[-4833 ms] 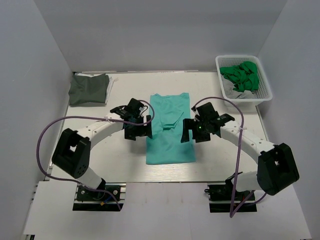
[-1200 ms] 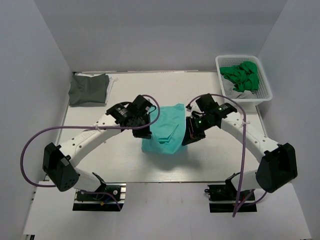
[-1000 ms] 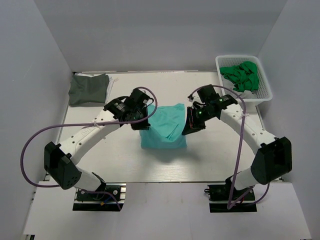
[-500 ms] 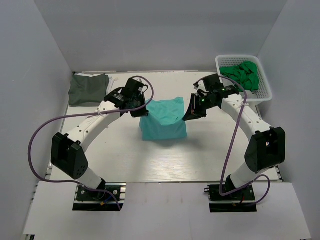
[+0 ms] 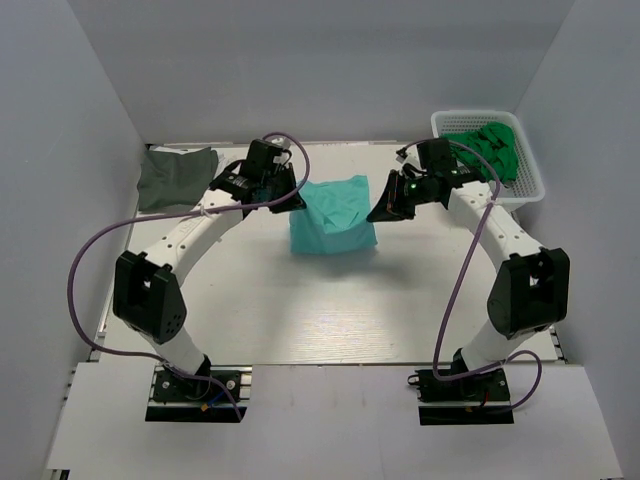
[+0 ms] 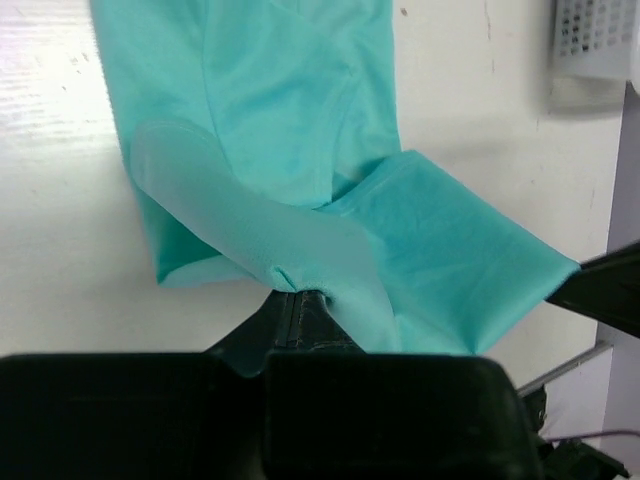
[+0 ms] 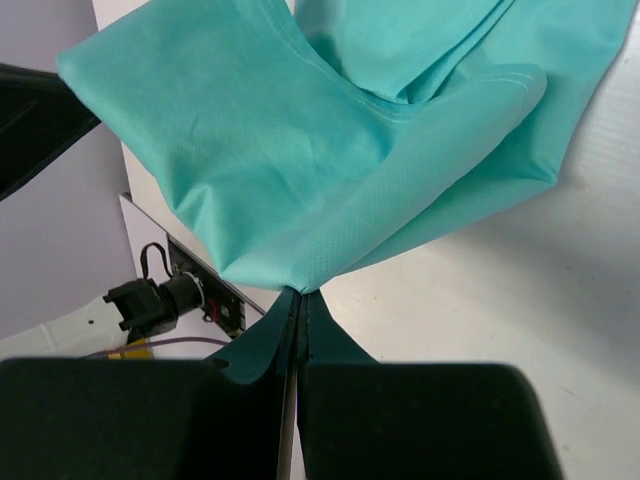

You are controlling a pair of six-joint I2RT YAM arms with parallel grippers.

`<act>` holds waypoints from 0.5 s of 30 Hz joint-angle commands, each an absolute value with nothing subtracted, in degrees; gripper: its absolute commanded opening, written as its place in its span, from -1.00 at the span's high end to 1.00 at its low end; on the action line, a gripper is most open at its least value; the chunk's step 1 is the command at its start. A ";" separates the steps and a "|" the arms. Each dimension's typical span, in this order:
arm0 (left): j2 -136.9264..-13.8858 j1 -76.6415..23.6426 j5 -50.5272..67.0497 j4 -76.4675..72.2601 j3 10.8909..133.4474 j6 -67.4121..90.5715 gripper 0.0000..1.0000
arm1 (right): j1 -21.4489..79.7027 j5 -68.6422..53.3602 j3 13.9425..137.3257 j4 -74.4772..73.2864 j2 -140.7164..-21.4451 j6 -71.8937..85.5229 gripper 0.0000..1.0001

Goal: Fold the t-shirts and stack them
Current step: Fold the long partially folded tshirt into a neat square

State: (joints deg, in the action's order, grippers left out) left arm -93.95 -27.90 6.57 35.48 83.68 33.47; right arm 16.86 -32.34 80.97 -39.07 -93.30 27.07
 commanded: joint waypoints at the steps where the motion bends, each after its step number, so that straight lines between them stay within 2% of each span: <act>1: -96.23 -25.23 7.29 34.19 87.01 33.13 1.00 | 15.38 -34.89 85.07 -36.30 -95.18 27.77 1.00; 4: -94.85 -24.43 9.75 36.30 87.54 33.13 1.00 | 15.20 -35.42 86.13 -40.49 -95.63 25.59 1.00; 6: -91.86 -24.43 11.42 36.30 83.35 33.13 1.00 | 15.12 -34.20 84.47 -41.92 -94.49 25.05 1.00; 9: -85.09 -25.04 18.08 36.30 75.89 35.06 1.00 | 15.91 -35.76 76.66 -42.97 -89.22 24.79 1.00; 13: -78.34 -26.72 34.58 38.75 67.35 34.28 1.00 | 18.18 -36.74 65.77 -48.77 -81.85 23.20 1.00; 15: -75.25 -27.33 34.63 42.69 62.51 34.28 1.00 | 19.16 -37.44 60.32 -50.44 -76.49 23.29 1.00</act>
State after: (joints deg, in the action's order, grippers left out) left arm -80.71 -26.48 24.97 37.52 66.83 34.33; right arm 17.69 -34.74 64.79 -44.64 -82.63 24.80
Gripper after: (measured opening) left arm 0.022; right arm 0.007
